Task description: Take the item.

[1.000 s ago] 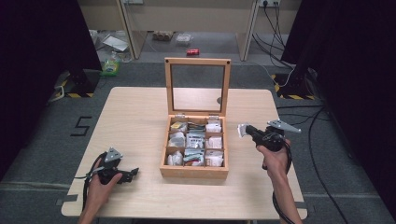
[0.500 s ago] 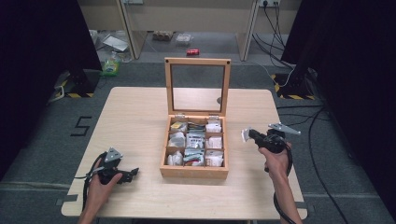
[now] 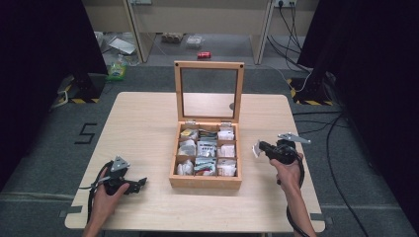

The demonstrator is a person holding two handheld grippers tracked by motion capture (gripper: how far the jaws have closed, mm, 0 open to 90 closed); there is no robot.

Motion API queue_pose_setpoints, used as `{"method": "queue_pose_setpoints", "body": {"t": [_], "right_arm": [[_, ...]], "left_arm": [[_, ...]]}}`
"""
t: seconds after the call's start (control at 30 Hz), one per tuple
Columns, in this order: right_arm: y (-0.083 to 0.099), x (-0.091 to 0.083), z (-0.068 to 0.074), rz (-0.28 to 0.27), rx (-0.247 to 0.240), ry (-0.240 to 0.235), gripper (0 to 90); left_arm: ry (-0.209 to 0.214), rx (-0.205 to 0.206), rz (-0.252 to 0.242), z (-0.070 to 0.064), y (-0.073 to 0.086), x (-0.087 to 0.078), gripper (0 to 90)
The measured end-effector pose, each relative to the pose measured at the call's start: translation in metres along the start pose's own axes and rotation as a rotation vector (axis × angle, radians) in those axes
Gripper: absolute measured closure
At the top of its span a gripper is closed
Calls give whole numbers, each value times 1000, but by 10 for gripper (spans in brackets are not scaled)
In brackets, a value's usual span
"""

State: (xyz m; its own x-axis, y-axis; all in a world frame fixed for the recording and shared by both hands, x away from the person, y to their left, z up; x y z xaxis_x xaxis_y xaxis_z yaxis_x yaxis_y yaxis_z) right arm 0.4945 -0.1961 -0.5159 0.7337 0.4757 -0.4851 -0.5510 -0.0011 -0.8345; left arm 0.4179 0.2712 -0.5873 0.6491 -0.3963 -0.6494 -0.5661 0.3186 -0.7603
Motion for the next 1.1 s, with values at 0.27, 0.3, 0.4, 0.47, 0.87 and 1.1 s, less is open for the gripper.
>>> {"method": "queue_pose_setpoints", "body": {"t": [0.27,0.3,0.4,0.47,0.87,1.1], "right_arm": [[12,8,1,40,-2,0,853],[13,8,2,43,2,-2,852],[16,10,0,51,-2,4,841],[18,10,-1,57,0,10,834],[22,8,-13,77,13,56,742],[21,5,-20,79,11,79,731]], "left_arm": [[0,0,0,0,0,0,0],[0,0,0,0,0,0,0],[0,0,0,0,0,0,0],[0,0,0,0,0,0,0],[0,0,0,0,0,0,0],[0,0,0,0,0,0,0]]}}
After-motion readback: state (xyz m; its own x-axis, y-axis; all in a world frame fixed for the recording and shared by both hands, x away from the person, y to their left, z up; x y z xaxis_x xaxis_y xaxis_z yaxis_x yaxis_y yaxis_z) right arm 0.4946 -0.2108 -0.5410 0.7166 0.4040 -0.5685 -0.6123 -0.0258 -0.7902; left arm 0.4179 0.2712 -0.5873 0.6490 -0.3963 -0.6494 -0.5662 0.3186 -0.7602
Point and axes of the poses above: each handheld gripper's, and its own axes: x roughly forward along the jaws, y roughly out of its underside, z roughly to its left, the point moved 9 cm from there along x, roughly forward along the jaws, and after that the axes turned 3 degrees about -z, right-handed, at the moved point
